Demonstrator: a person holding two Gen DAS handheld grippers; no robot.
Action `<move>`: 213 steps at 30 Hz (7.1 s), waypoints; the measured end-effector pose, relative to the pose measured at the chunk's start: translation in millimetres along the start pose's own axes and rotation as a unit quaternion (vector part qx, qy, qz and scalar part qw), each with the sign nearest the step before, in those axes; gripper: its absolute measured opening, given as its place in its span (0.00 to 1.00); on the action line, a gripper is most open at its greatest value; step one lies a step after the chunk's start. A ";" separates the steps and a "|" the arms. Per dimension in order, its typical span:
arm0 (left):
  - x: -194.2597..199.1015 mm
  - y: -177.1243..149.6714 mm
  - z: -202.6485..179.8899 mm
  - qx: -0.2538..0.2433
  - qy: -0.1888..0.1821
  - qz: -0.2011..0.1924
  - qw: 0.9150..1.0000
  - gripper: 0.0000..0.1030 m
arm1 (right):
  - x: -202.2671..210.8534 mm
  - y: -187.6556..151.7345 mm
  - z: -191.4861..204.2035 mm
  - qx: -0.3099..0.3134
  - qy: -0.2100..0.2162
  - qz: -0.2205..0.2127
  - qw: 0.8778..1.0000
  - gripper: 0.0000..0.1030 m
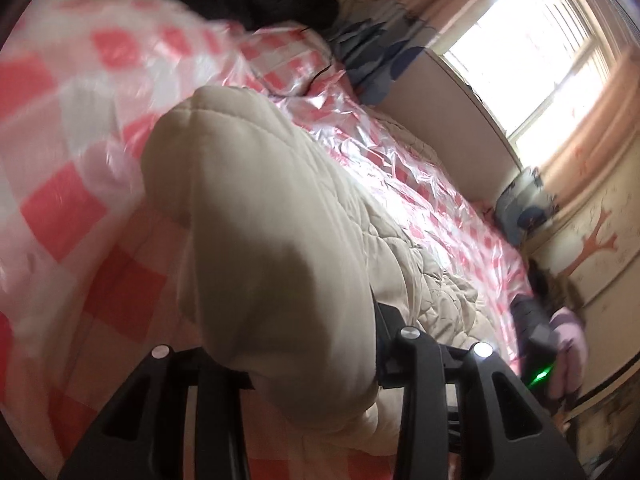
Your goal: Fold large clothes
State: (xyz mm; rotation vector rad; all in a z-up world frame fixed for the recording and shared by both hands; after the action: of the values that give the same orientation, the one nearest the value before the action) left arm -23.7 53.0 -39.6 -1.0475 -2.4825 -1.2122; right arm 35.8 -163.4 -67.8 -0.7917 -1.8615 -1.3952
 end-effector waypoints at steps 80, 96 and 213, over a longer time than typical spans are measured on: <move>-175.8 -65.6 -137.4 -0.056 -0.129 0.226 0.964 0.83 | -9.5 -45.3 -261.5 -0.320 0.186 0.005 0.929 0.95; -42.7 -4.1 -66.3 -0.175 0.116 0.176 0.962 0.85 | 2.3 -6.1 -114.5 -0.168 0.163 0.053 0.971 0.93; -23.0 -26.2 -77.6 -0.253 0.097 0.118 0.955 0.94 | -5.5 -11.9 -127.9 -0.237 0.180 0.041 0.954 0.93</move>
State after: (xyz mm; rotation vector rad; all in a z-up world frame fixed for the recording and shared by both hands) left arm -34.5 -27.9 -15.6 -1.2210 -1.8752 -1.8179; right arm 49.3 -290.5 -53.0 -0.7634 -1.2170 -1.8243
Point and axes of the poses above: each gripper's, at about its wrist camera, not at the fingertips, and x roughly against the way its jaws point, z to its left, y to its top, the point moved 3 cm from there along -x, roughly the way its jaws point, and after that the axes turned 14 degrees about -y, right-handed, at the moved point
